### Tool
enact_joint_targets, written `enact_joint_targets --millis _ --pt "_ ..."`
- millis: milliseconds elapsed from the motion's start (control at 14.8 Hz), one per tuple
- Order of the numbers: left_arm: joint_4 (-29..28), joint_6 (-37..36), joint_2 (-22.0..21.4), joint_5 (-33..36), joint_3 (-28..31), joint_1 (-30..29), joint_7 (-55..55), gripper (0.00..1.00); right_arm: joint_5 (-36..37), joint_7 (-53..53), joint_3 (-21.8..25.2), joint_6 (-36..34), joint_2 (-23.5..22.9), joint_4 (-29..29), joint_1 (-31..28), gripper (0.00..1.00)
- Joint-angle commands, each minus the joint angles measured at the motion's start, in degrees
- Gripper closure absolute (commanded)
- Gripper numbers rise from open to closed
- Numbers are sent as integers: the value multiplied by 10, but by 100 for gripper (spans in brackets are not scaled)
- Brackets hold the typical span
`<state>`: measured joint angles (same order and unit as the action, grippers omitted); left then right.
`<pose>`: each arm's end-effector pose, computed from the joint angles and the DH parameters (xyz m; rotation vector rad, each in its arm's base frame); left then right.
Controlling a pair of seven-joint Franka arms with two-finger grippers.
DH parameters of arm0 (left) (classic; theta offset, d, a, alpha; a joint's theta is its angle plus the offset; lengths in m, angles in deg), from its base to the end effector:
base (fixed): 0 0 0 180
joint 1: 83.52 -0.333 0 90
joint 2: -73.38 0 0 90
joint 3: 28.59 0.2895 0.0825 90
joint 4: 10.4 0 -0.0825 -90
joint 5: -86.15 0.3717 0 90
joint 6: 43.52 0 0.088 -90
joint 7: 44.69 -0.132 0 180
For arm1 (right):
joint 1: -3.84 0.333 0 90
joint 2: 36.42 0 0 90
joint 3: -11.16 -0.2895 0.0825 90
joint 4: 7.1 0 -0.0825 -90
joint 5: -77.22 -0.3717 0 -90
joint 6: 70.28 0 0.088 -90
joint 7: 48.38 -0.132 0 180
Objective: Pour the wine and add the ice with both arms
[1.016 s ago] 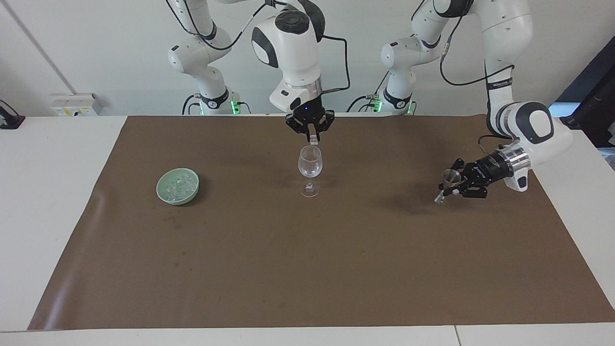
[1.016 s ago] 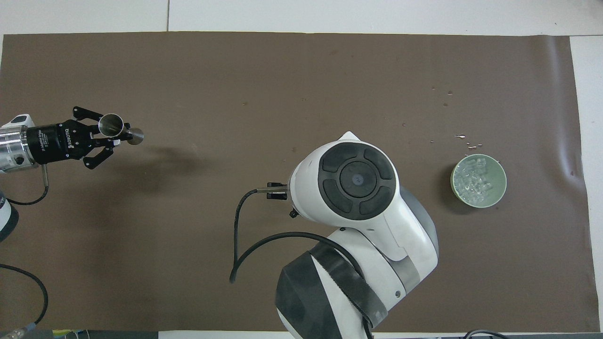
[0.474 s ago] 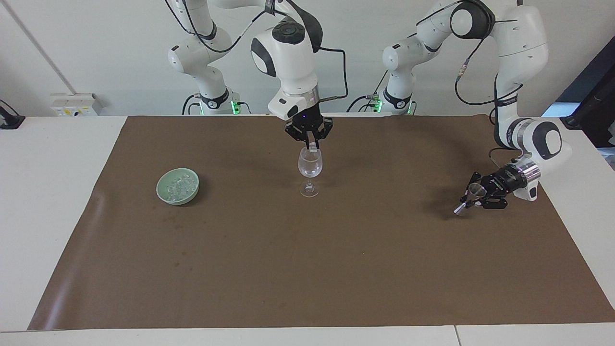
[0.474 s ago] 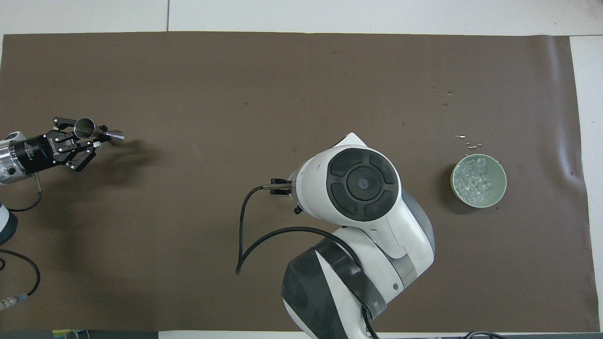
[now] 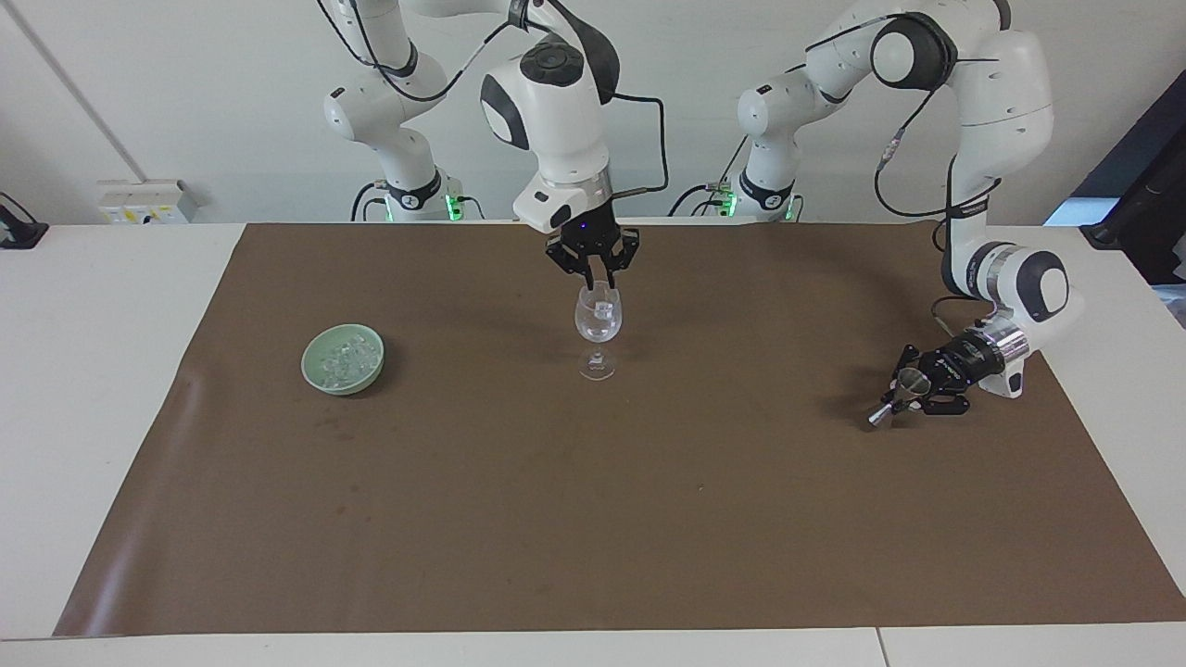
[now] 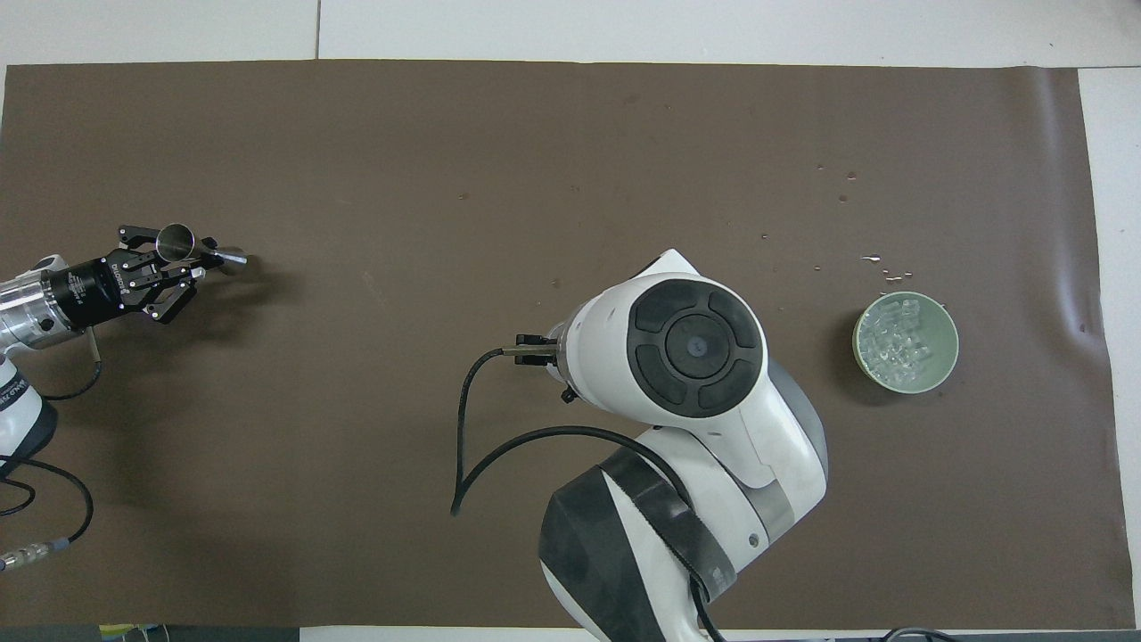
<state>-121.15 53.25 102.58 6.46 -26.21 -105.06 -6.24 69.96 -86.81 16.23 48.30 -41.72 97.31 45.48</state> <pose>0.5646 0.1198 0.2191 1.1008 1.5231 -0.8377 0.4709 0.3624 0.4498 -2.9580 0.1235 -0.0854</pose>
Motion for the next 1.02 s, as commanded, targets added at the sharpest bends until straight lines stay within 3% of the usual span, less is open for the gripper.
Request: enact_joint_targets --millis 0,203,271,339,406,474,542,745,948 --pt "-16 20 -2 -11 -2 -2 -17 100 10 6 2 4 10 5 -8 55" --pt "-22 25 -4 -12 -2 -5 -24 100 42 10 1 -43 0 -53 -38 56" --pt "-22 27 -4 -12 -2 -6 -24 25 55 26 2 -58 6 -61 -52 56" --pt "-23 24 -5 -11 -2 -6 -24 0 56 46 3 -71 17 -62 -68 54" --pt "-22 20 -5 -11 -2 -7 -24 0 56 73 3 -90 33 -61 -92 46" --pt "-19 16 -5 -9 -1 -8 -24 0 56 100 5 -120 47 -61 -116 19" --pt "-17 8 -6 -3 1 -12 -24 0 56 133 5 -153 63 -61 -141 0" --pt "3 17 -22 102 9 -25 -35 0 55 210 6 -235 106 -58 -217 0" --pt "52 12 -22 201 9 -40 -61 0 53 251 8 -273 115 -58 -285 0"
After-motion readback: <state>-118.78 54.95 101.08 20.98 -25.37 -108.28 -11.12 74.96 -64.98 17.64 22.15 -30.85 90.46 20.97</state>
